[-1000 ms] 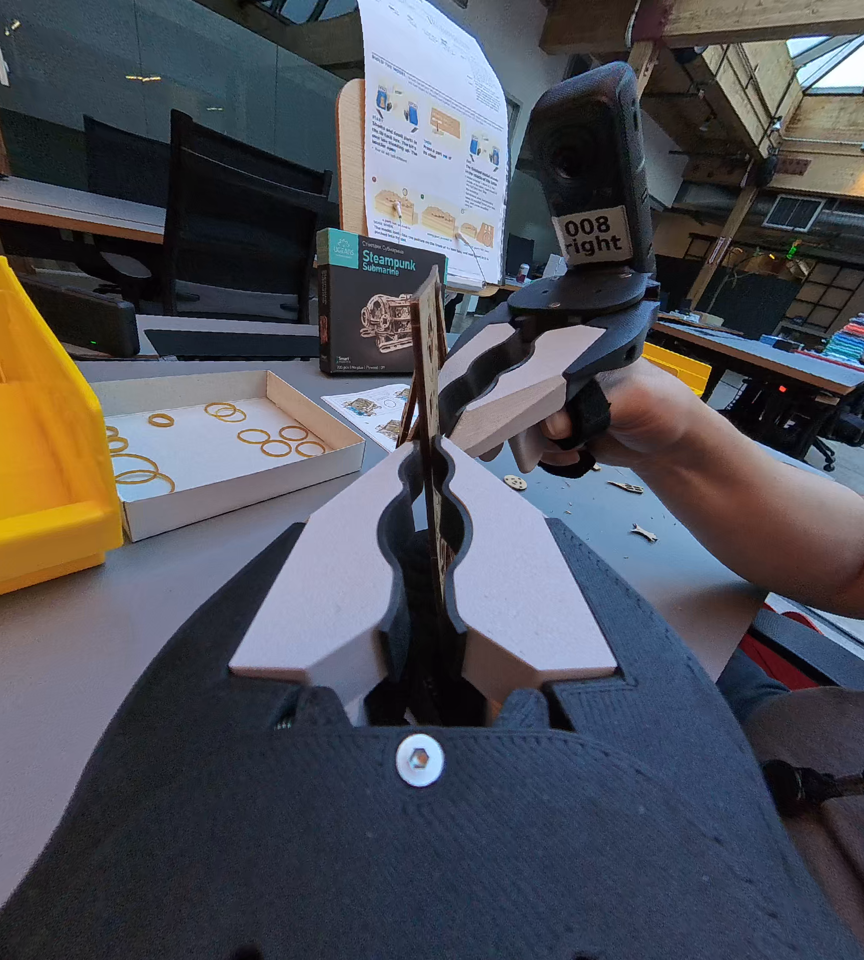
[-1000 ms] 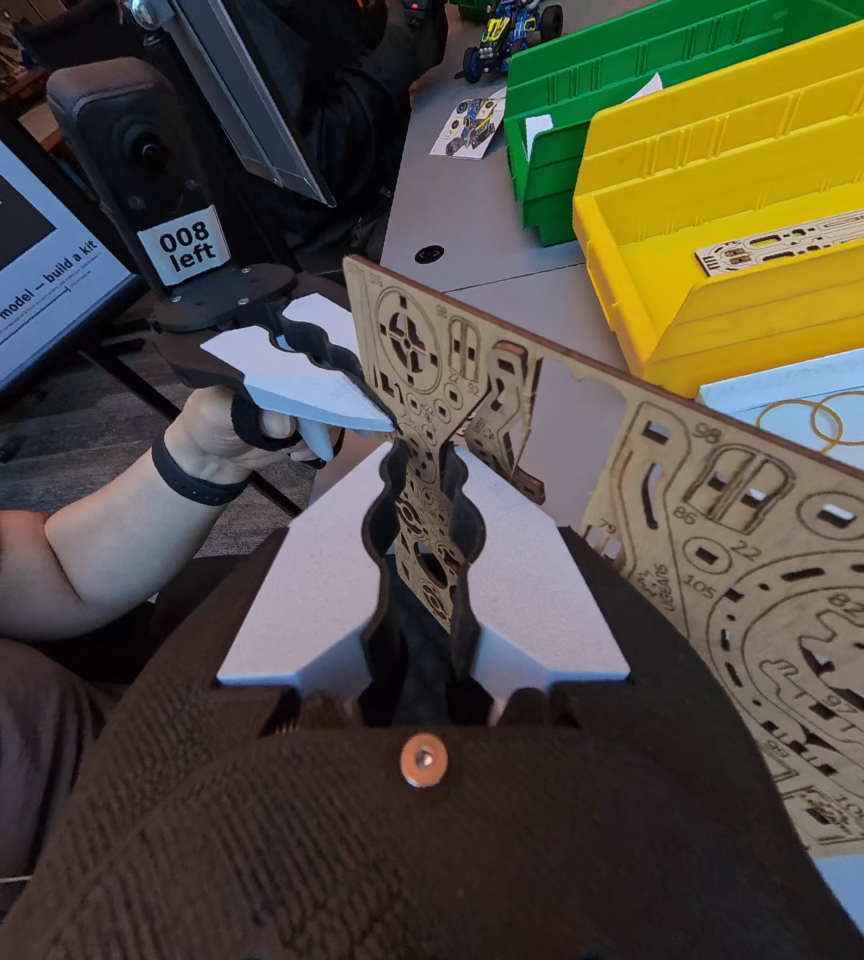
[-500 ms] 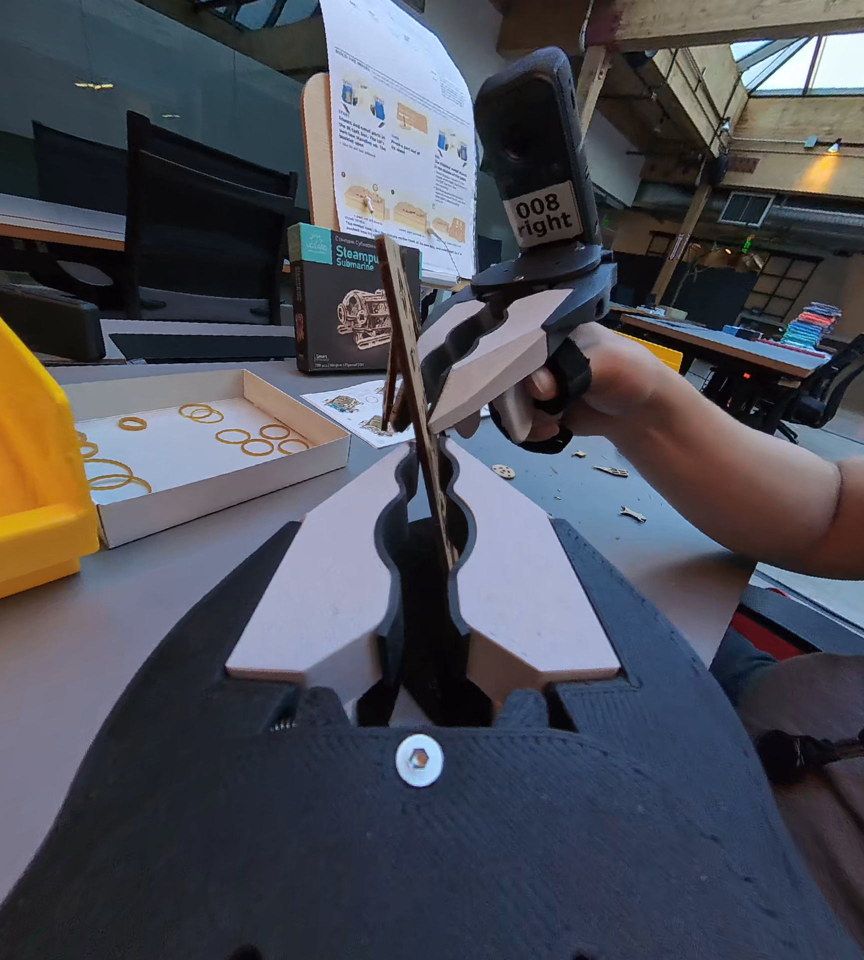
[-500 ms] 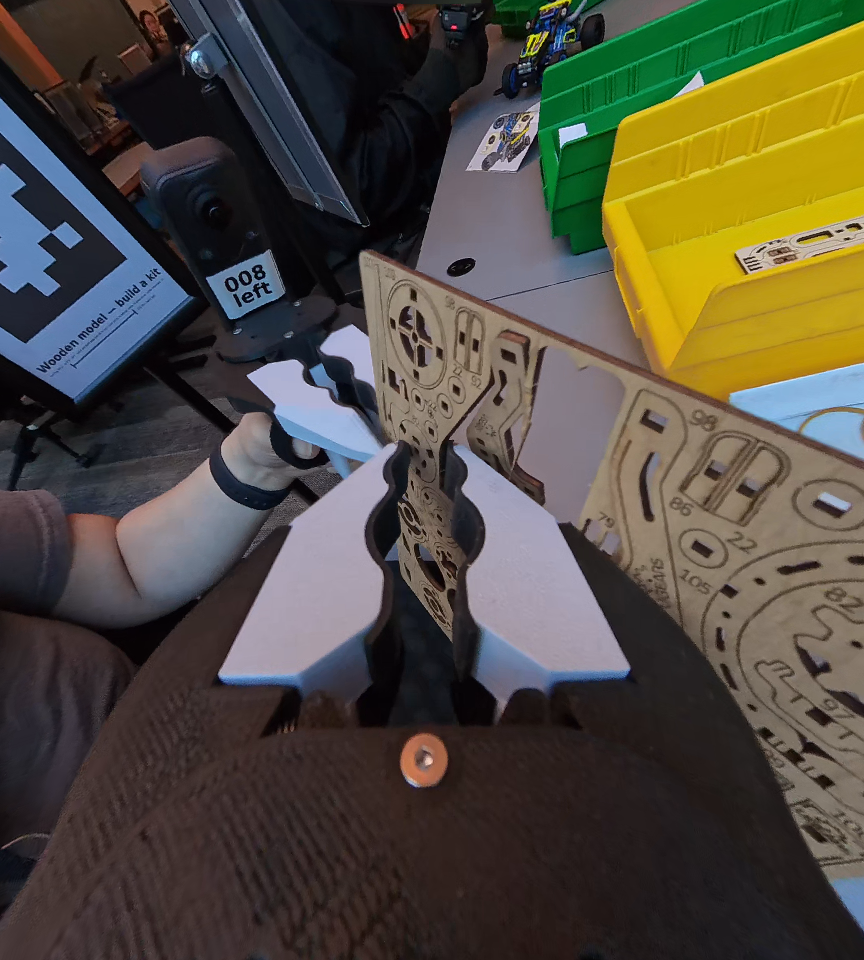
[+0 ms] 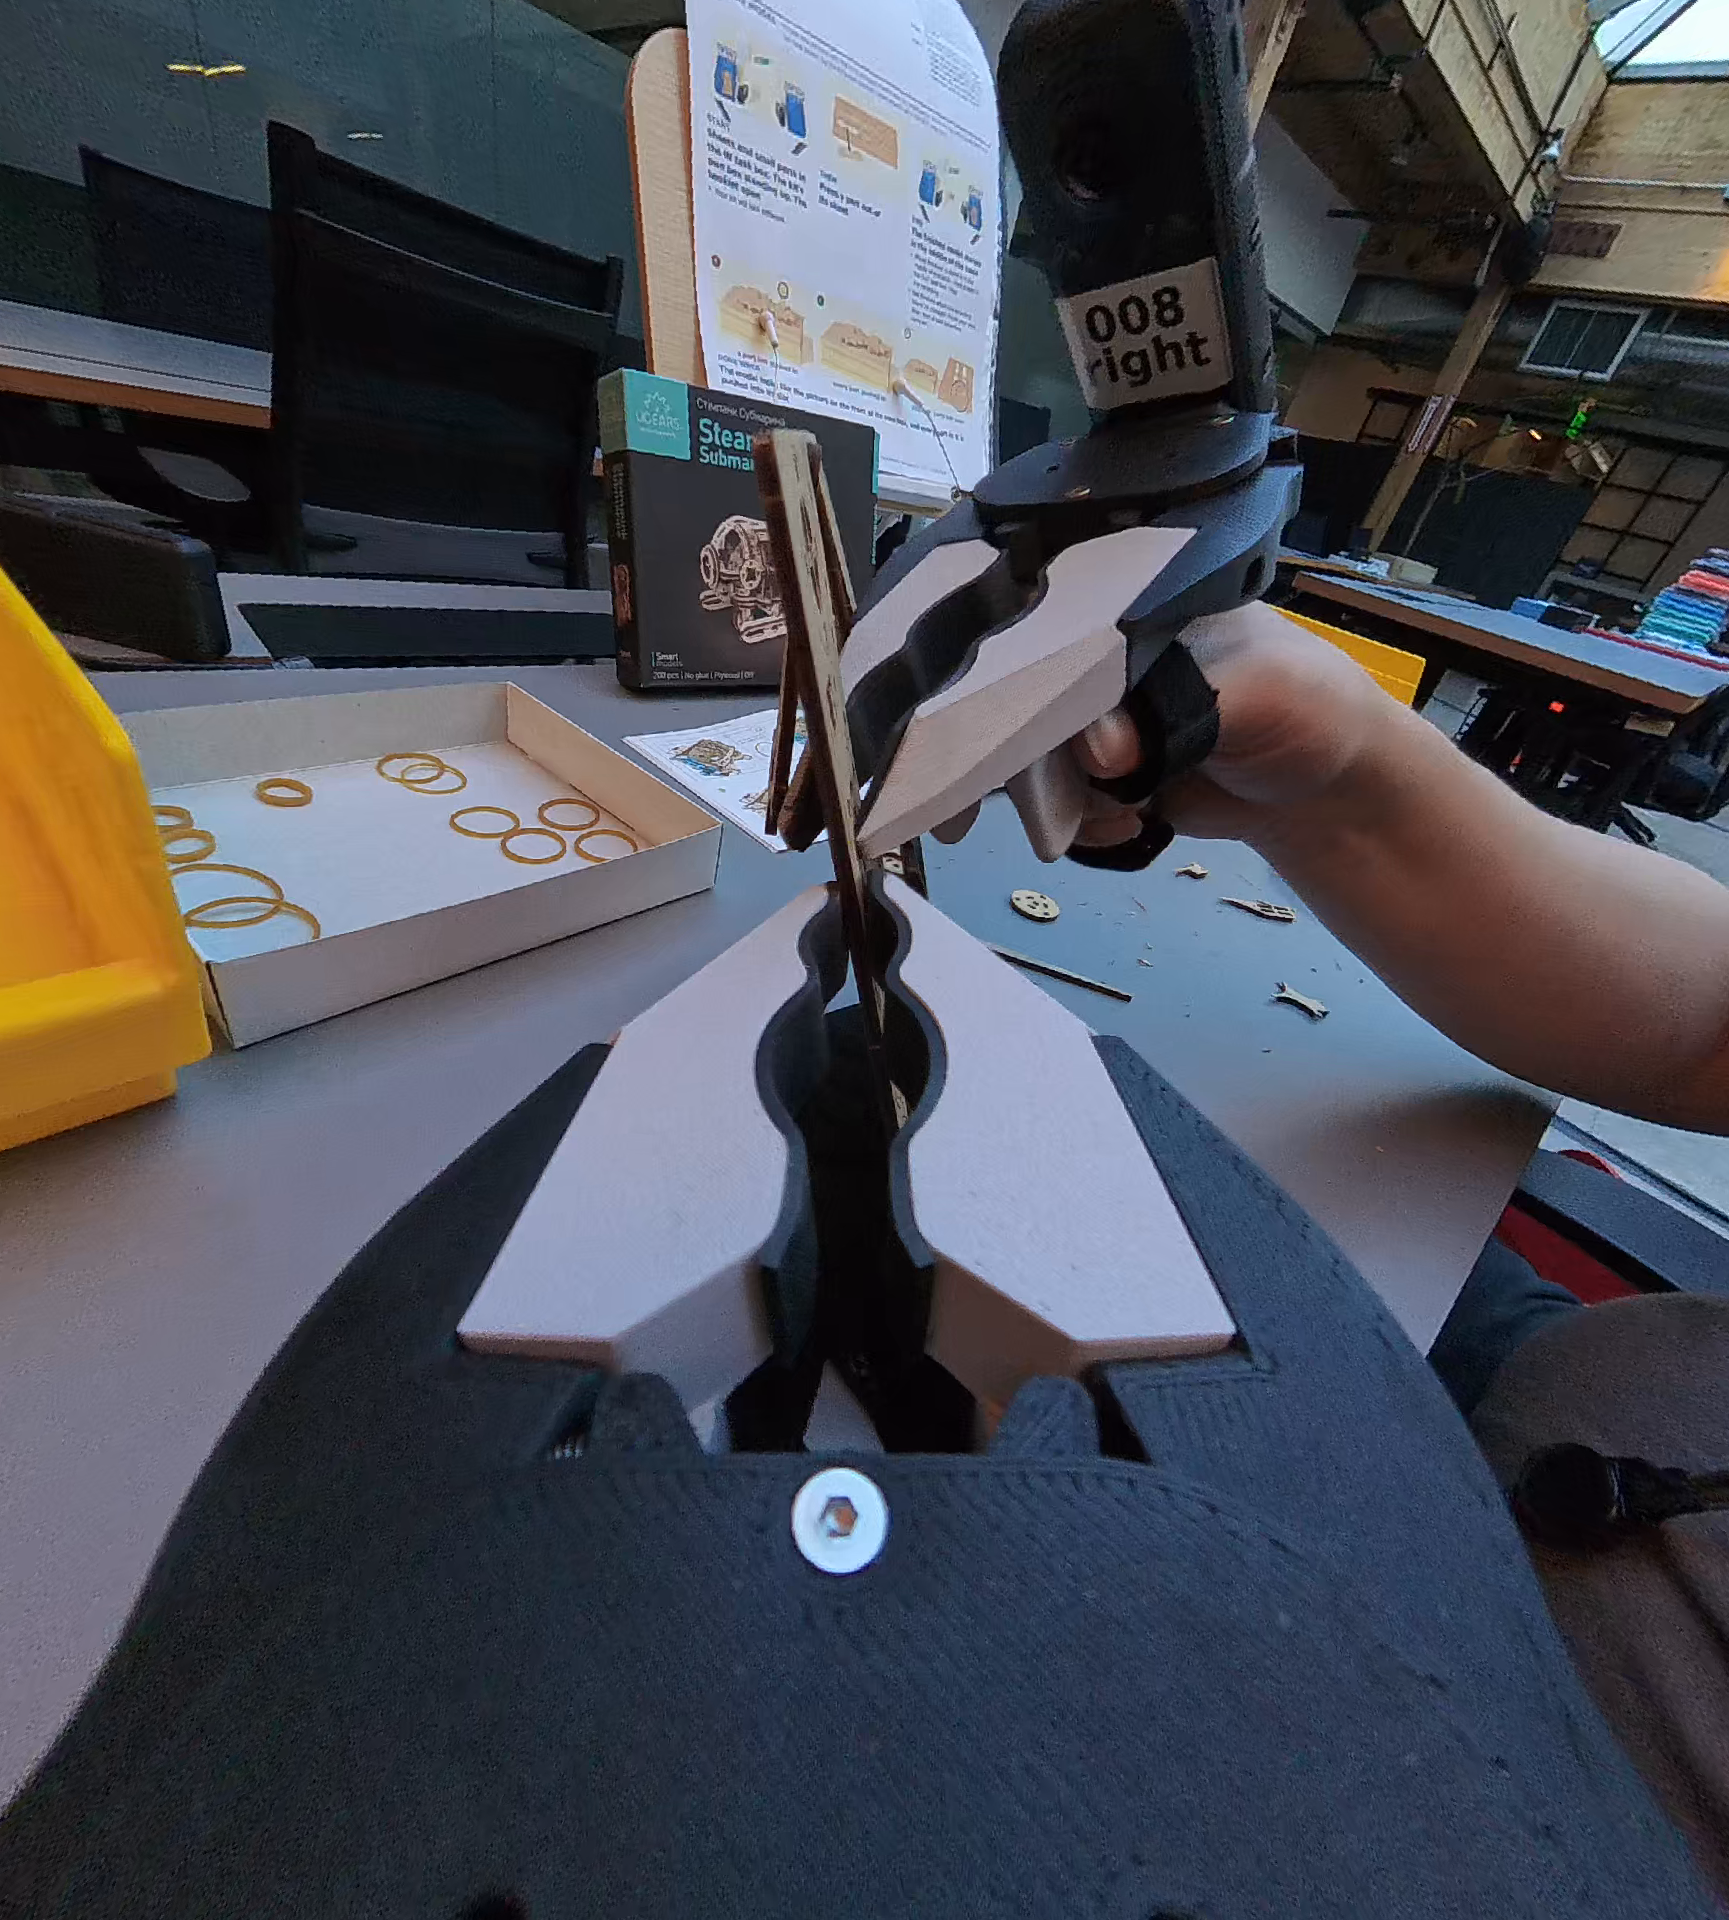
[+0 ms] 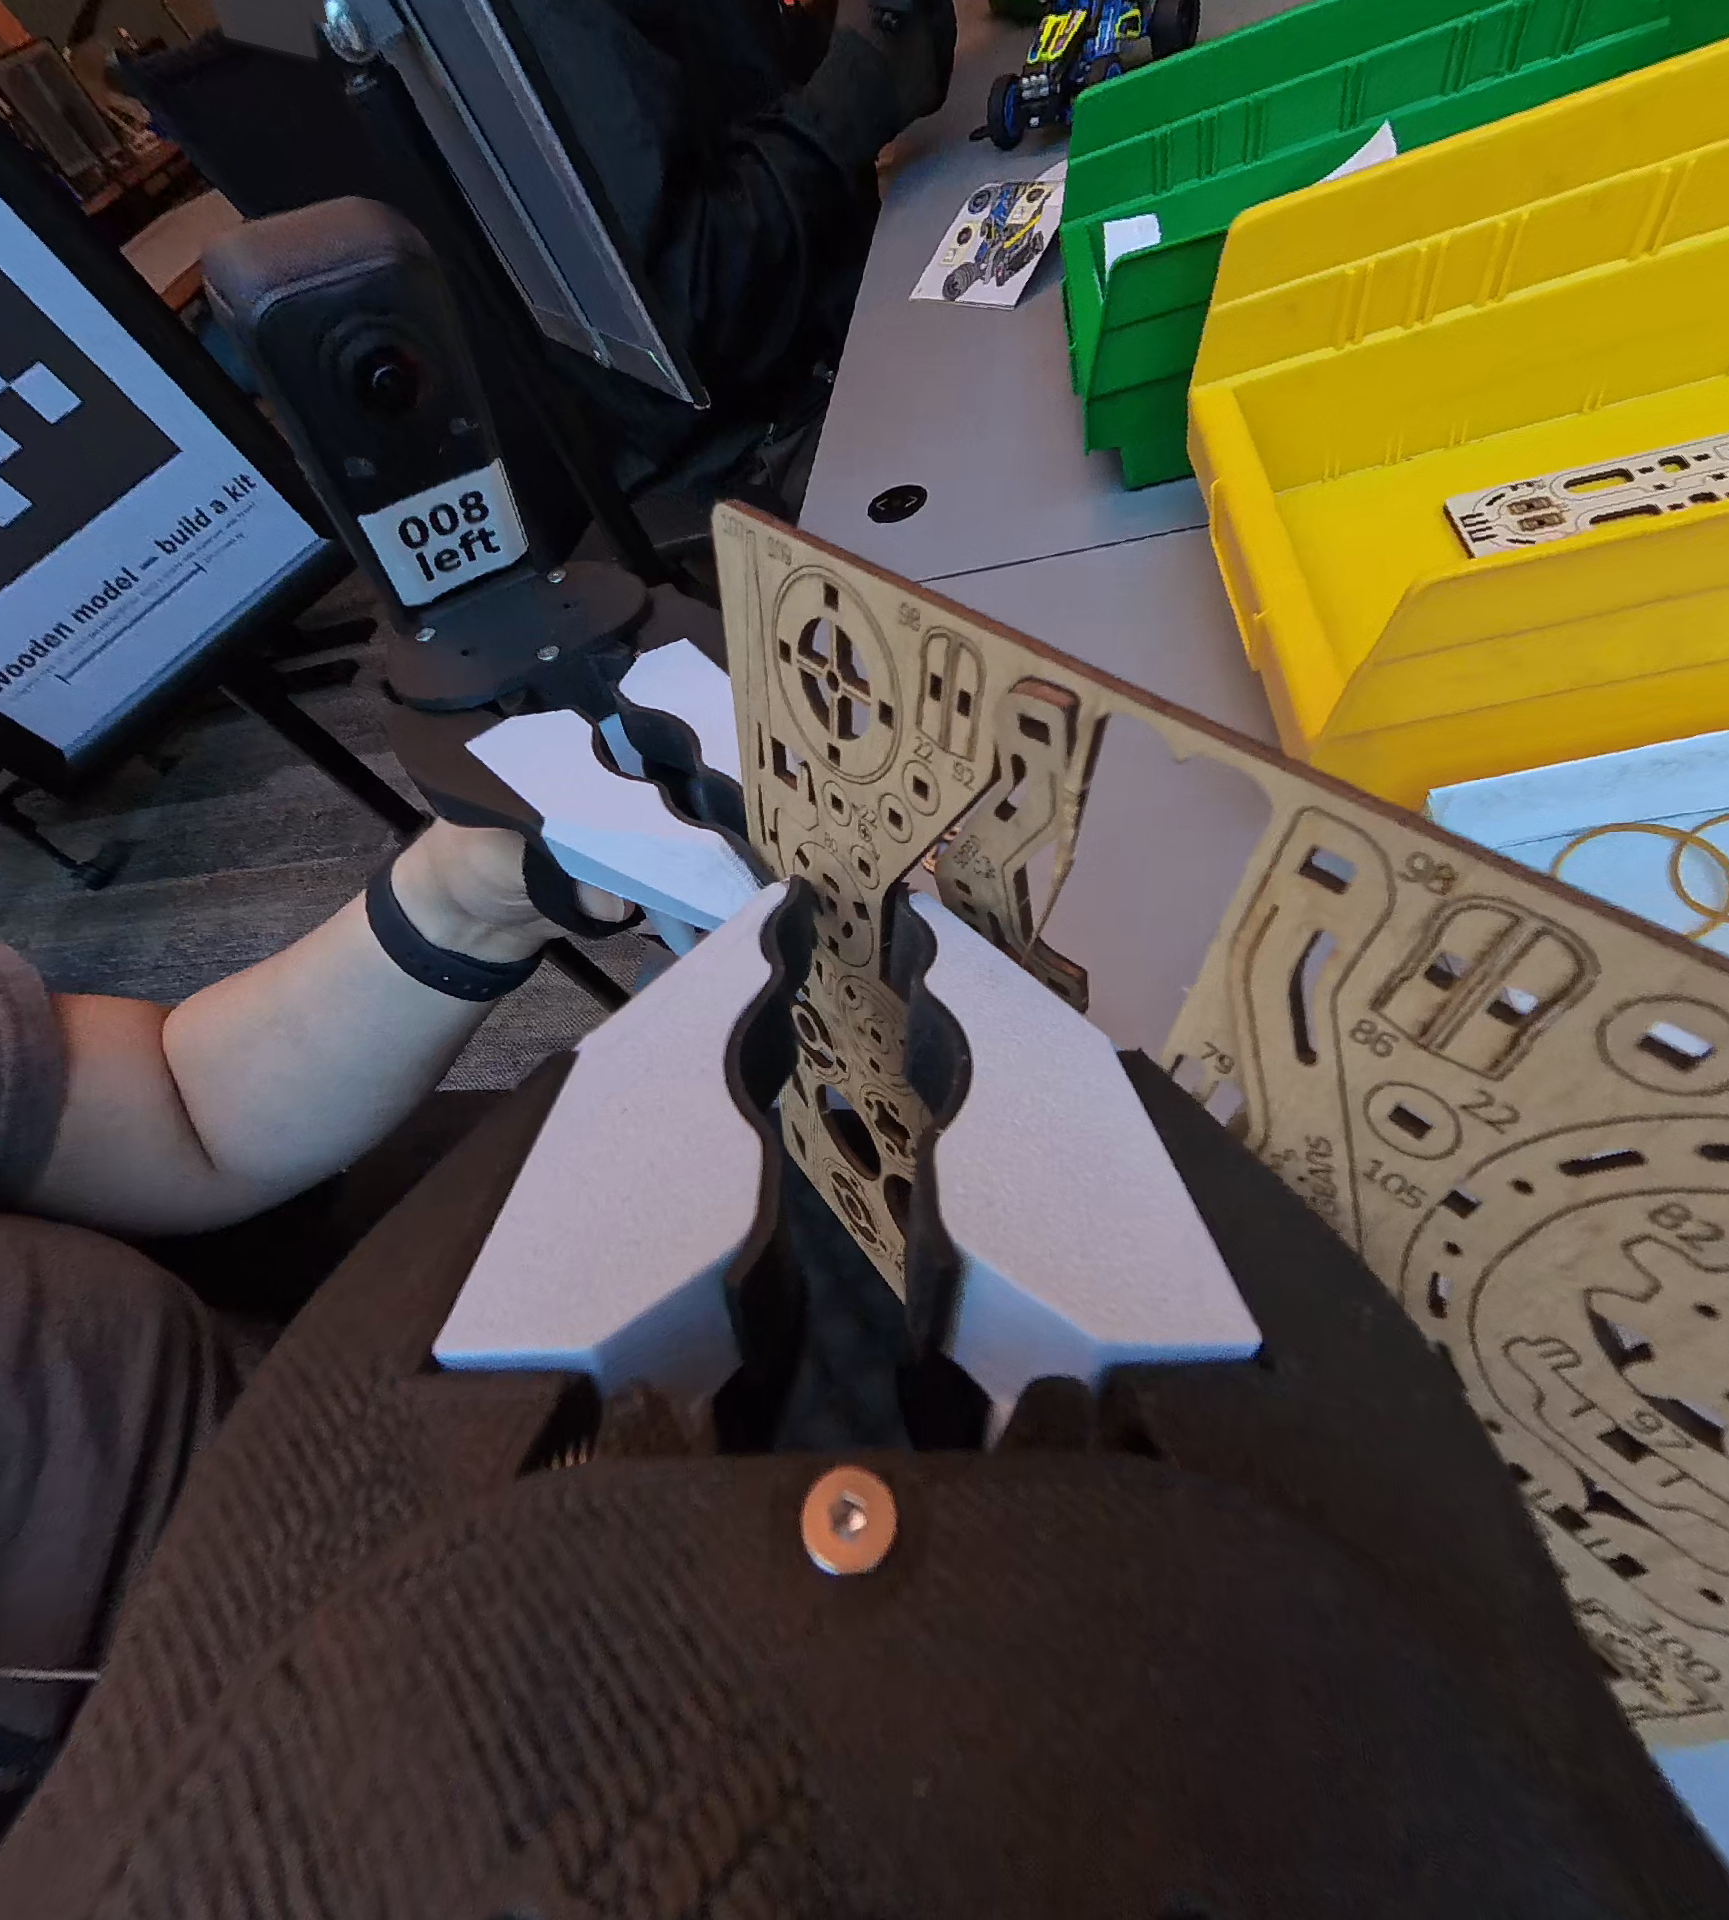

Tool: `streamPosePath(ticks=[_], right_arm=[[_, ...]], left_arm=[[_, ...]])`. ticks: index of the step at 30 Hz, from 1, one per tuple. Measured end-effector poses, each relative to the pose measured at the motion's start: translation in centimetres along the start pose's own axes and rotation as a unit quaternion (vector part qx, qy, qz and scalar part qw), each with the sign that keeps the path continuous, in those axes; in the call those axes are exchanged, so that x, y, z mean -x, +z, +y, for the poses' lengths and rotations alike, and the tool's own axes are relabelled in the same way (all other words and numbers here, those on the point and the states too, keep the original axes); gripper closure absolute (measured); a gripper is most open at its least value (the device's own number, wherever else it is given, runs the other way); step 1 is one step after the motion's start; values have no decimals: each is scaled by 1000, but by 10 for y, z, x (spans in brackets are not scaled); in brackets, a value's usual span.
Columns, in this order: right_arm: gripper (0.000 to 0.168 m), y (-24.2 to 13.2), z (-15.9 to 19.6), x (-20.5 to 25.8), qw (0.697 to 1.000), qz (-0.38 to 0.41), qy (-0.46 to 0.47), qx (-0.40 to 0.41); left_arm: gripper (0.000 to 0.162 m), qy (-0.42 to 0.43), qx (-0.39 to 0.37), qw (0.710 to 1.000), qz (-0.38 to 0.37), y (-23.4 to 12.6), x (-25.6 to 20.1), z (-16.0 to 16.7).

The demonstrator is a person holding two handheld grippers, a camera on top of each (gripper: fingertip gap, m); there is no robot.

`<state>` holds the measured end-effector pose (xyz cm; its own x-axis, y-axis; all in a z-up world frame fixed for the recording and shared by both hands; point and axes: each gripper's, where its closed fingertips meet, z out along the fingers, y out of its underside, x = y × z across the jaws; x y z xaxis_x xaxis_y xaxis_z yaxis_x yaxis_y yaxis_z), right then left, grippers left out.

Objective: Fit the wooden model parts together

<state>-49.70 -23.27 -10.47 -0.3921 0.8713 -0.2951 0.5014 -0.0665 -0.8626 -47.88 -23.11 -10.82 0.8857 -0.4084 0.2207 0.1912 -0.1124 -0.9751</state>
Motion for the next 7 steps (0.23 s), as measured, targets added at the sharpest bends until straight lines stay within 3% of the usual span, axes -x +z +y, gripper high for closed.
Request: streamPosePath(ticks=[7], right_arm=[[156, 0, 1, 0, 1000, 8, -13, -8]], left_arm=[[161, 7, 4, 1000, -20, 0, -1, 1]])
